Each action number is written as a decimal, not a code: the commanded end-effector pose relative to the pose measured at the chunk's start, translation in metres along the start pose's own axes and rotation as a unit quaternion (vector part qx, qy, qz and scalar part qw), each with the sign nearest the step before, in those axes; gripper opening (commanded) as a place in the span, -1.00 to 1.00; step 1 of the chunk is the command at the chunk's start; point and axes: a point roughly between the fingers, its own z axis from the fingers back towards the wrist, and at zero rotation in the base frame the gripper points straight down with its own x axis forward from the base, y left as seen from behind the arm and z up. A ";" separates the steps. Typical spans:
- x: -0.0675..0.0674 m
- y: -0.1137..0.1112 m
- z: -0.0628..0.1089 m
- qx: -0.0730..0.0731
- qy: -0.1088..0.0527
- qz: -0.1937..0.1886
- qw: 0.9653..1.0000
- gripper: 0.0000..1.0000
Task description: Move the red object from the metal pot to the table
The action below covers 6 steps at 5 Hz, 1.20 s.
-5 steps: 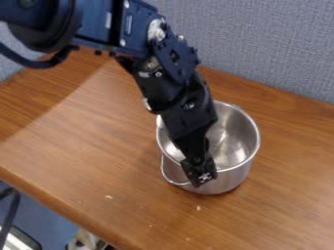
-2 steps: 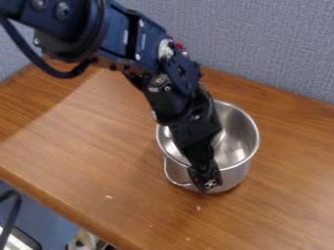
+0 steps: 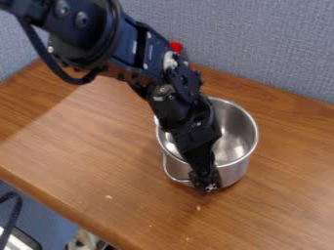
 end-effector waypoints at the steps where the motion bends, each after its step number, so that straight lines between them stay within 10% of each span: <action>1: 0.001 0.008 -0.001 0.010 -0.005 0.006 1.000 -1.00; 3: -0.010 0.011 0.011 0.009 -0.014 0.028 0.999 -1.00; 5: -0.026 0.033 0.056 0.051 -0.028 0.068 0.996 -1.00; 6: -0.035 0.041 0.052 0.051 -0.024 0.103 0.993 -1.00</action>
